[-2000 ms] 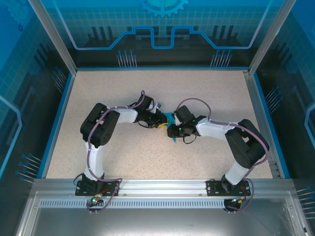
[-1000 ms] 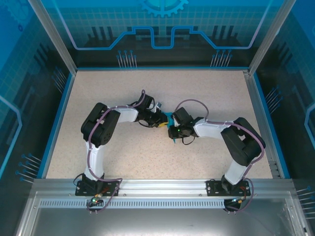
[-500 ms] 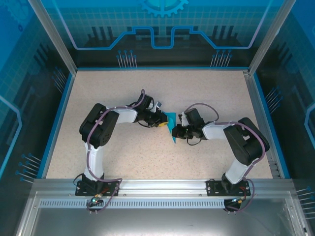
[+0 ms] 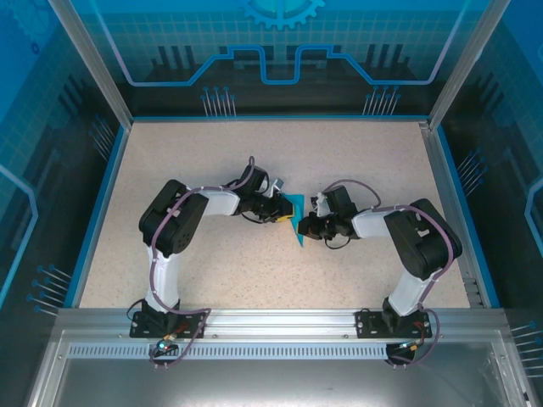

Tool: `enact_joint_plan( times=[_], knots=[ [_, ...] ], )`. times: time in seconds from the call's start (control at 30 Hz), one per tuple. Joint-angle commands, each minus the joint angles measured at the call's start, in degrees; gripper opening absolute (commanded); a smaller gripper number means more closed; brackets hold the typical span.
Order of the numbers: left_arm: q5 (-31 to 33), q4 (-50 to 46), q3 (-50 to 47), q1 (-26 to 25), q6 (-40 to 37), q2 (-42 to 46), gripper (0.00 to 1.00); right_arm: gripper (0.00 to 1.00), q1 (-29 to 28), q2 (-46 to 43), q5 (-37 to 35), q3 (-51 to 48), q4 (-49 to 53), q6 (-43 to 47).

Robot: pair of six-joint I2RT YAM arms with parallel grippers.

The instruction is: Fold a paper plane with a square sheet of paper (pick it up from the middle)

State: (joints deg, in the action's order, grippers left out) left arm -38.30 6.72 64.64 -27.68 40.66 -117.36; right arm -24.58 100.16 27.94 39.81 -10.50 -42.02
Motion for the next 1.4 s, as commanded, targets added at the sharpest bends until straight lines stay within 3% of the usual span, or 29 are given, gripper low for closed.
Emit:
enact_joint_plan(
  times=[0.0,1.03,1.37],
  knots=[
    [-1.38,-0.23,0.81,-0.53,-1.99,1.05,0.21,0.09,0.39,2.83,0.79,0.35,2.15,-0.55],
    [2.95,-8.46,5.57,-0.62,-3.04,-3.77,0.2,0.1,0.41,3.7,1.85,1.76,4.0,-0.47],
    [4.08,-12.1,7.02,-0.62,-3.2,-5.75,0.2,0.17,0.36,0.95,3.07,1.69,4.55,-1.25]
  ],
)
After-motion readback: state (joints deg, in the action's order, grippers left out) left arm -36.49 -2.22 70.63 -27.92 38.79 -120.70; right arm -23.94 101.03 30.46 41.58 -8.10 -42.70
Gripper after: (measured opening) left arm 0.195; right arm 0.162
